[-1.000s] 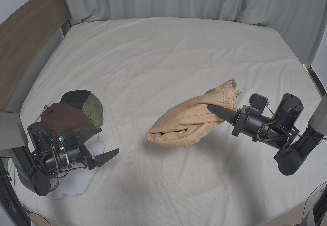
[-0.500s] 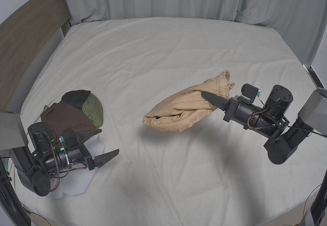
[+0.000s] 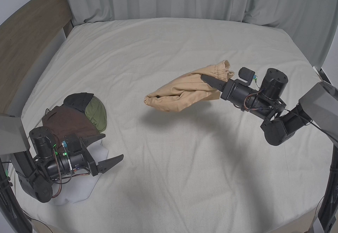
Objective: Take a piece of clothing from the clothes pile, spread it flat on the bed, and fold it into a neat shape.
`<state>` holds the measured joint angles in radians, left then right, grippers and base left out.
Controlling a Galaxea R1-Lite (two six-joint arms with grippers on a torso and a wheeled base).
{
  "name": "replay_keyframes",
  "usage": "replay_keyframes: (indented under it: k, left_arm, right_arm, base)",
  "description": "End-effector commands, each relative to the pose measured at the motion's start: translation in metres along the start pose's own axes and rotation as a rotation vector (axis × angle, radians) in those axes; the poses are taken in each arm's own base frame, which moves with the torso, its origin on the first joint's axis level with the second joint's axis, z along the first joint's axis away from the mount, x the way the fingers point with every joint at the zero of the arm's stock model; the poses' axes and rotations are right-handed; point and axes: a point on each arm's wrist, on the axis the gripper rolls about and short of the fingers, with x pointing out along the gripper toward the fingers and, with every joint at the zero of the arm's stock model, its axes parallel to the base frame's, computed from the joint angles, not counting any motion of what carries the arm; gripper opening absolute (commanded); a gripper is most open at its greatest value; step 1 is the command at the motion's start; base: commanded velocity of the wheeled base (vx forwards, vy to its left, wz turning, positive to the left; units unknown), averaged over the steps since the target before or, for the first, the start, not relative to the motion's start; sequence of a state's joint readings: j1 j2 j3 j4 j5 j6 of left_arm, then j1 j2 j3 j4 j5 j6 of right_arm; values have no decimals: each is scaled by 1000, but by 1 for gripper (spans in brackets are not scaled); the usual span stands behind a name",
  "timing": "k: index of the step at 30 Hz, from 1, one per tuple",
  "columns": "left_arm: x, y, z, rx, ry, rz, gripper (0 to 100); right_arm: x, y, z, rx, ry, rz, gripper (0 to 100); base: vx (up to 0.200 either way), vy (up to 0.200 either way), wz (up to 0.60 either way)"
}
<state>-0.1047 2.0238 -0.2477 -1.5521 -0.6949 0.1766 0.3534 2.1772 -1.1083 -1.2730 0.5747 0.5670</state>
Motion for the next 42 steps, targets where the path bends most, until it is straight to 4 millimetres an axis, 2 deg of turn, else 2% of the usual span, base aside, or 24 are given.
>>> replay_keyframes:
  k: [1, 6, 10, 16, 24, 28, 32, 35, 37, 38, 39, 42]
  left_arm:
    - [0, -1, -2, -6, 7, -2, 100]
    - [0, -1, -2, -8, 8, -3, 100]
    - [0, -1, -4, -12, 13, -3, 100]
    - [1, 0, -4, -12, 13, -3, 100]
    - [3, 0, -8, -22, 25, -6, 100]
    - [2, 0, -9, -23, 27, -6, 100]
    - [3, 0, -9, -23, 28, -6, 100]
    - [2, 0, -9, -24, 27, -4, 100]
    - [2, 1, -8, -22, 25, -3, 100]
    - [2, 1, -8, -22, 25, -3, 100]
    - [1, 1, -8, -20, 23, -2, 100]
    - [1, 2, -6, -17, 18, 0, 100]
  right_arm:
    - [19, -21, 8, 11, -5, -18, 0]
    - [30, -38, 13, 12, -7, -37, 0]
    - [38, -52, 9, 15, -4, -46, 0]
    - [48, -63, 11, 13, -12, -57, 0]
    - [57, -72, 37, -6, -44, -68, 0]
    - [61, -69, 48, -16, -59, -62, 0]
    - [64, -83, 28, 4, -40, -88, 0]
    - [64, -100, -6, 47, 15, -122, 0]
    - [61, -104, -24, 57, 47, -138, 0]
    - [61, -104, -26, 57, 49, -137, 0]
    - [56, -105, -41, 75, 78, -148, 0]
    - [45, -106, -58, 94, 104, -163, 0]
  base:
    - [0, 0, 0]
    - [0, 0, 0]
    - [0, 0, 0]
    - [0, 0, 0]
    - [0, 0, 0]
    - [0, 0, 0]
    - [0, 0, 0]
    - [0, 0, 0]
    - [0, 0, 0]
    - [0, 0, 0]
    - [0, 0, 0]
    - [0, 0, 0]
